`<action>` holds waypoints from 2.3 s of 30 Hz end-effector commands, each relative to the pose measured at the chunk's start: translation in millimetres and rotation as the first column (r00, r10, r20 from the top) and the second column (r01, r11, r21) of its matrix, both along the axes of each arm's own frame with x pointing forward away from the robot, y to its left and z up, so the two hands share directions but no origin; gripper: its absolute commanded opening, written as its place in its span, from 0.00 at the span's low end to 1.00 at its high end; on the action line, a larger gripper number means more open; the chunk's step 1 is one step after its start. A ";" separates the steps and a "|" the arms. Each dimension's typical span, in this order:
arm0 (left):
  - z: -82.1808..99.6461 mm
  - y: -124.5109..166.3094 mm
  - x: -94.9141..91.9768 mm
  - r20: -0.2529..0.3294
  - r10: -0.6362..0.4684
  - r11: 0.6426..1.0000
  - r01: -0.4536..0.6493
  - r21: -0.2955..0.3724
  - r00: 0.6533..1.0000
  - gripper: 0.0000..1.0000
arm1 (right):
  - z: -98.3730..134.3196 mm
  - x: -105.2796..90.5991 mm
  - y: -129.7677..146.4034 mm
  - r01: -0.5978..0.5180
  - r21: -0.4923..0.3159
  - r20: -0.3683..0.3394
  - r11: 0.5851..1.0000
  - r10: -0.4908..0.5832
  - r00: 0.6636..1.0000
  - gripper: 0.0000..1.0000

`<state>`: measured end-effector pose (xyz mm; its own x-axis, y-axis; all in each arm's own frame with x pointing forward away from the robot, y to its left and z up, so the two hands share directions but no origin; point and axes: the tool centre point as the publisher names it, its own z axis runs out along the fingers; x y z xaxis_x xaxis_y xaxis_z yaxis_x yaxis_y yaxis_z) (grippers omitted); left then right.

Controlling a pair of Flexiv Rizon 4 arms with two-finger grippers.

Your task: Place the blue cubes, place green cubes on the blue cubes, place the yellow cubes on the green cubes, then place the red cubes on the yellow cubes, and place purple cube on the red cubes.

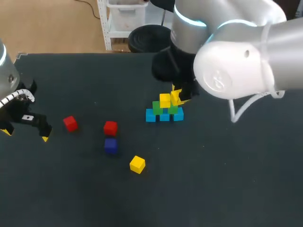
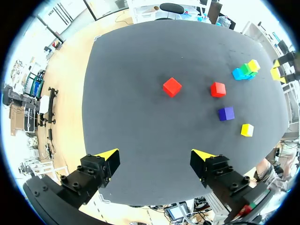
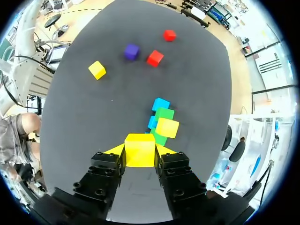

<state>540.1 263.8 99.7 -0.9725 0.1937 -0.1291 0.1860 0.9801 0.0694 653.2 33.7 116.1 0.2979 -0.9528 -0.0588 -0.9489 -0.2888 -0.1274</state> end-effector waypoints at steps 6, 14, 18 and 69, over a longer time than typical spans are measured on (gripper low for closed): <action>-0.4 1.1 0.1 0.000 -0.003 1.000 0.003 -0.004 1.000 1.00 | -2.8 -0.8 -5.7 0.027 0.015 -0.009 1.000 -0.027 1.000 0.00; -0.4 1.1 0.1 0.000 -0.003 1.000 0.003 -0.004 1.000 1.00 | -17.0 26.8 -17.9 0.141 -0.006 -0.074 0.990 -0.141 0.987 0.00; -0.4 1.1 0.1 0.000 -0.003 1.000 0.003 -0.004 1.000 1.00 | -14.7 31.4 -9.4 0.140 -0.034 -0.067 0.989 -0.143 0.988 0.00; -0.4 1.1 0.1 0.000 -0.003 1.000 0.003 -0.004 1.000 1.00 | -56.9 46.1 -1.1 0.162 -0.074 -0.176 0.984 -0.173 0.969 0.00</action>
<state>540.1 263.8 99.8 -0.9725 0.1938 -0.1291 0.1861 0.9801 0.0694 696.3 31.7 60.4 0.1225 -0.9917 -0.0390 -0.9906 -0.1246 0.0563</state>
